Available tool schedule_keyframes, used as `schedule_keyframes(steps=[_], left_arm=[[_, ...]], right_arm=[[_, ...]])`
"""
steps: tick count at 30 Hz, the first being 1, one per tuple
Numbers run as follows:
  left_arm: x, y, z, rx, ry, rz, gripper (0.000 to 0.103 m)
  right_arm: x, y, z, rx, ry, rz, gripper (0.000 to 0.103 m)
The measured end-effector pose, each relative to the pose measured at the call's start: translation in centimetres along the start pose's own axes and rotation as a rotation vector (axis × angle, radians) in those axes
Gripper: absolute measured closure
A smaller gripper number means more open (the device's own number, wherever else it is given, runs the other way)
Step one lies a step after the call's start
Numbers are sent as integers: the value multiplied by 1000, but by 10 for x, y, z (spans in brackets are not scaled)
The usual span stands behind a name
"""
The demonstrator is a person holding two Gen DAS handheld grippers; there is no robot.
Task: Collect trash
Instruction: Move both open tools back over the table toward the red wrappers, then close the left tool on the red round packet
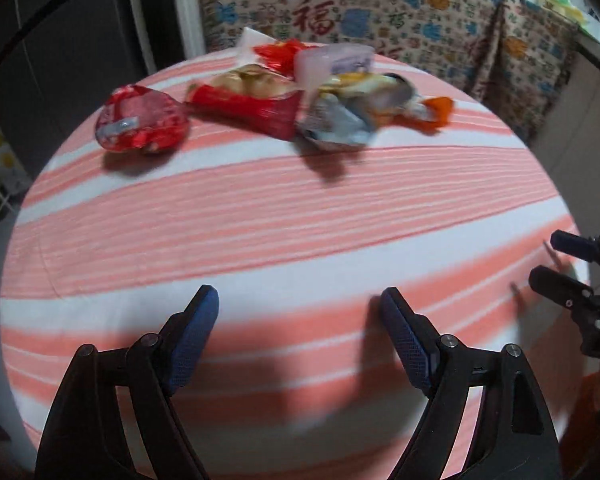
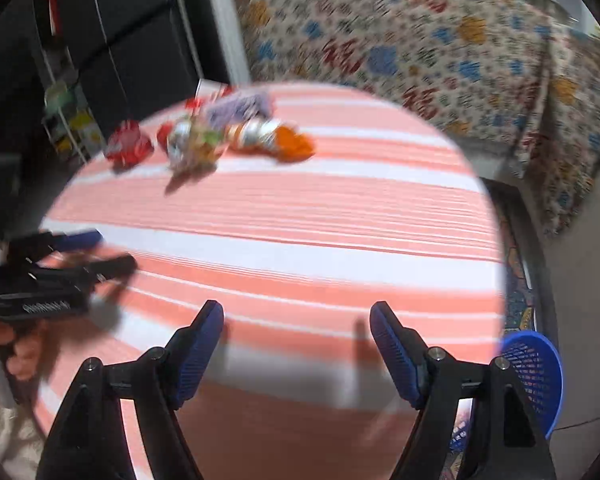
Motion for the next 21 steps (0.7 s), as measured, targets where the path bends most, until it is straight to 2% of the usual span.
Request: schedule_keyframes(steps=[1, 2, 4, 6, 8, 15, 21], left_arm=[[4, -2, -3, -3, -12, -12, 4], [8, -4, -8, -4, -13, -13, 2], [14, -7, -13, -27, -11, -7, 0], [18, -15, -18, -28, -12, 1, 0], [25, -21, -24, -28, -9, 16, 0], [29, -16, -20, -30, -17, 27, 0], [27, -19, -22, -27, -25, 31, 0]], right_arm=[[6, -2, -9, 19, 3, 5, 26], [12, -5, -21, 42, 12, 15, 20], [23, -8, -28, 21, 62, 55, 17], [28, -11, -36, 17, 70, 67, 11], [30, -20, -45, 19, 77, 60, 0], [30, -50, -71, 11, 93, 35, 0], [31, -50, -74, 7, 93, 34, 0]])
Point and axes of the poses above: each gripper's, at about its wrist camera, not at the fingertips, and z roughly against the way its jaws point, x to its left, y to its underside, the point moved 2 cm from there along -z, roughly the way its jaws point, and after that the axes turned 1 degree about -z, right-handed, at the moved point
